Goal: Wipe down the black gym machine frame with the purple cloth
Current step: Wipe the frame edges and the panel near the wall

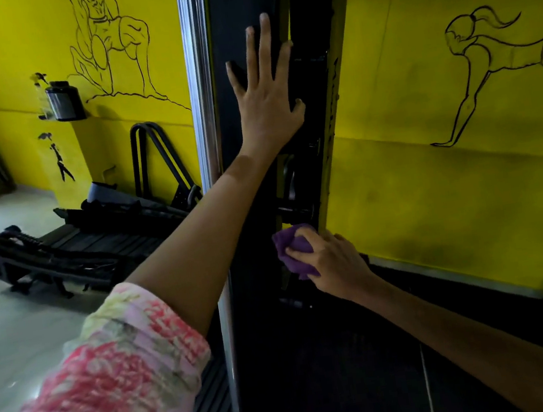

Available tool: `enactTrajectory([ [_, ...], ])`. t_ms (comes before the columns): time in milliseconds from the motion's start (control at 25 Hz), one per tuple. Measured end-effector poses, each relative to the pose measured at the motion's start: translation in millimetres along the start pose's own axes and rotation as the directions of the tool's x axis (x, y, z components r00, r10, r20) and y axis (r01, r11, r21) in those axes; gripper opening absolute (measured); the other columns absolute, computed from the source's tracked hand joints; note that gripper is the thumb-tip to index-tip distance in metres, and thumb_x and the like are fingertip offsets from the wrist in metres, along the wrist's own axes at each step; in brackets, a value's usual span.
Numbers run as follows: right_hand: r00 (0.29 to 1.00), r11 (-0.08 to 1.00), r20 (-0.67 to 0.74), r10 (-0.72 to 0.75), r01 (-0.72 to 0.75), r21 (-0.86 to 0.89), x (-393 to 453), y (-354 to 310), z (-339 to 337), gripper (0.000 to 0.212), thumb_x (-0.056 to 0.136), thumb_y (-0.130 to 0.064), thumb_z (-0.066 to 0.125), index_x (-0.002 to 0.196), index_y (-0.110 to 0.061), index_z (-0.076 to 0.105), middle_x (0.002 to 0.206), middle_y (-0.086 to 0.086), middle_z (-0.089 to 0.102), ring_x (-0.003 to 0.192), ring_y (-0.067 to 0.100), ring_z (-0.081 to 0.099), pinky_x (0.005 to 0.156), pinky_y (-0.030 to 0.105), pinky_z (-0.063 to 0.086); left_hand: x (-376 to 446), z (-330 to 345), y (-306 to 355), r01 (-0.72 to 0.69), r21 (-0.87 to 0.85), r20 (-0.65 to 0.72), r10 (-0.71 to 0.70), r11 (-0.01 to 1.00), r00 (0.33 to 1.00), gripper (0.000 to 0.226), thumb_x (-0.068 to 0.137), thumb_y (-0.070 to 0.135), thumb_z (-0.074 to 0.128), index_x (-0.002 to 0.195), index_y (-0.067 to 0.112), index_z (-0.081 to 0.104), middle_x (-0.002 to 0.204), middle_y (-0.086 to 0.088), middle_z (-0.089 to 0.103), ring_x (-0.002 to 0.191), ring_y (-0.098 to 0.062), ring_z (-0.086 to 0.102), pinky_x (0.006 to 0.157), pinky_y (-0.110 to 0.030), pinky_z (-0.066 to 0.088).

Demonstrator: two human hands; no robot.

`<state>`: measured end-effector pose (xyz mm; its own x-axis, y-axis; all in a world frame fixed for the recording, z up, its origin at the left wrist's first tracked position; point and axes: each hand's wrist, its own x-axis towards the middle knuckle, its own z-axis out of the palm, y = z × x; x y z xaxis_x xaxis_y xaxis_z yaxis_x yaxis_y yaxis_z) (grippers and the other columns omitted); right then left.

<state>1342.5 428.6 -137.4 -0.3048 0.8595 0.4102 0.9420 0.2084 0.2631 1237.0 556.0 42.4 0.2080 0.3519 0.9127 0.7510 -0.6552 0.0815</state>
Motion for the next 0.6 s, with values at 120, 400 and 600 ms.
enactTrajectory([
  [120,0.987,0.994,0.161,0.027,-0.044,0.099,7,-17,31,0.052,0.067,-0.016,0.079,0.117,-0.022,0.066,0.130,0.013,0.052,0.098,0.039,0.057,0.069,0.044,0.054,-27,10,1,0.014,-0.004,0.002,-0.014,1.000,1.000,0.073,0.086,0.038,0.054,0.149,0.012,0.029,0.156,-0.020,0.017,0.145,-0.037,0.011,0.114,-0.061,0.009],
  [400,0.972,0.984,0.229,0.046,-0.084,0.158,5,0,35,0.046,0.086,-0.028,0.063,0.131,-0.030,0.054,0.143,0.001,0.033,0.124,0.027,0.041,0.093,0.039,0.045,-102,32,-9,-0.010,-0.035,0.079,0.013,0.999,0.997,0.055,0.096,0.042,0.044,0.144,0.016,0.040,0.158,-0.017,0.014,0.146,-0.034,0.007,0.114,-0.060,0.007],
  [600,0.987,0.986,0.158,0.041,-0.066,0.156,8,-11,43,0.043,0.075,-0.020,0.075,0.117,-0.021,0.065,0.136,0.009,0.044,0.113,0.037,0.050,0.082,0.049,0.050,-106,34,-12,-0.017,0.025,0.081,0.015,1.000,0.997,0.068,0.087,0.040,0.058,0.146,0.015,0.035,0.157,-0.019,0.015,0.145,-0.035,0.006,0.112,-0.064,0.012],
])
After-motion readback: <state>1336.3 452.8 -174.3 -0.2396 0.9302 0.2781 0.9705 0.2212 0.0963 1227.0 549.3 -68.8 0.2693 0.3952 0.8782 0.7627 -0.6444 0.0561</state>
